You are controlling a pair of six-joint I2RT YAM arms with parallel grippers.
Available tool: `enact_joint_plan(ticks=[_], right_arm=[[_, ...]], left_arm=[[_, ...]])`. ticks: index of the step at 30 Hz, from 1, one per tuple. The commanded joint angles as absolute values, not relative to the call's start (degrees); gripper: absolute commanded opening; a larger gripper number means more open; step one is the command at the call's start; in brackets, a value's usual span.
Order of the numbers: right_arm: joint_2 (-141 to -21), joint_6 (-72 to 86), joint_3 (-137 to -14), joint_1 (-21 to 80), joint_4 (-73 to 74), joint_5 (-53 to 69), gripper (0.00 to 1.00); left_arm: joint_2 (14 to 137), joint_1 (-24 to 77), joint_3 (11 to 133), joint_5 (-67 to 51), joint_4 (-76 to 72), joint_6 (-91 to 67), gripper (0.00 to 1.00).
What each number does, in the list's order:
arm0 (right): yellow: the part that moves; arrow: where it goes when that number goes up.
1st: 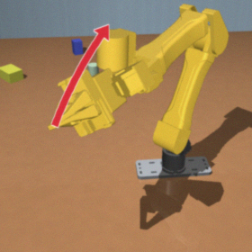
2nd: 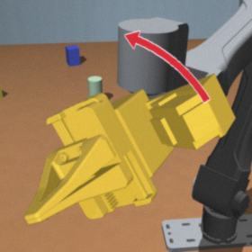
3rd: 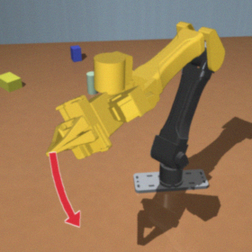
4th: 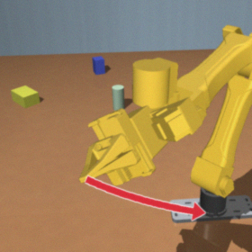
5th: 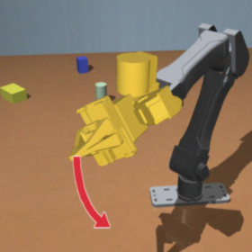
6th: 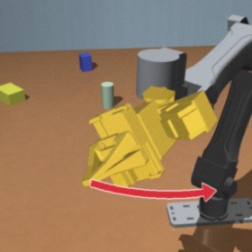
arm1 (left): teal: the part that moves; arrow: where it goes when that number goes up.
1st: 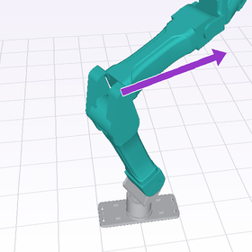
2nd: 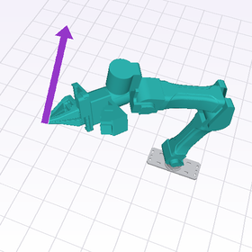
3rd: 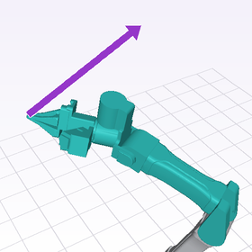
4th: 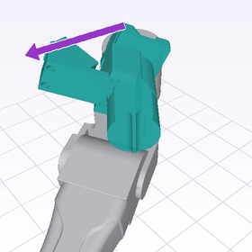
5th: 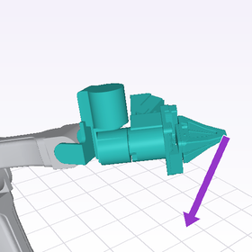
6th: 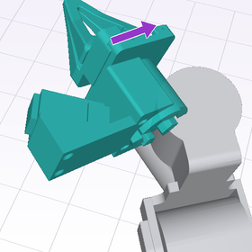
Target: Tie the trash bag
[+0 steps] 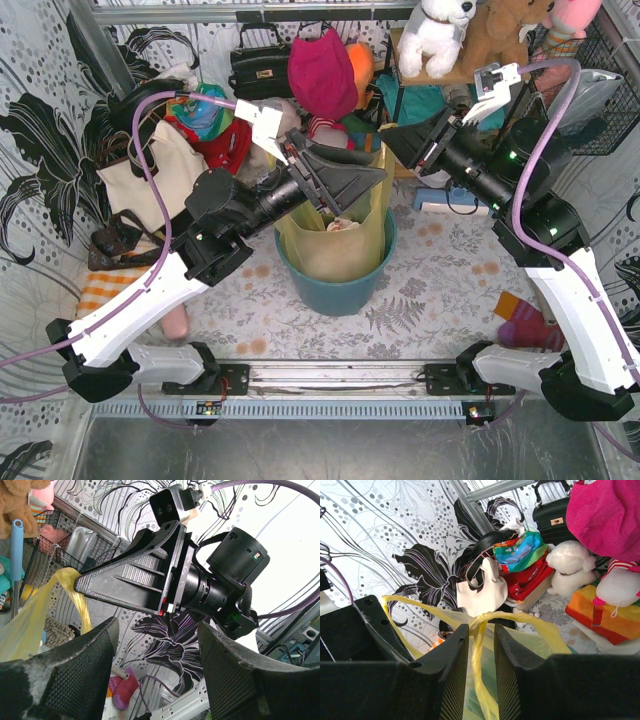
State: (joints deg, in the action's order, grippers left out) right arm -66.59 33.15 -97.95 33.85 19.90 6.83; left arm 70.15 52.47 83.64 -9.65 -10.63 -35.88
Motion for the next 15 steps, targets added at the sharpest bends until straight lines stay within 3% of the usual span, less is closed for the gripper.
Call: enact_joint_plan(ticks=[1, 9, 15], right_arm=[[-66.6, 34.9, -98.0, 33.9, 16.0, 9.2, 0.25], [-66.3, 35.2, -98.1, 33.9, 15.2, 9.1, 0.00], [-66.5, 33.7, -100.8, 34.0, 16.6, 9.2, 0.00]], left_arm=[[70.5, 52.8, 83.4, -8.5, -12.7, -34.5, 0.72], [70.7, 52.8, 83.2, -8.2, -12.9, -33.9, 0.72], [71.3, 52.8, 85.0, -7.6, -10.5, -25.7, 0.75]])
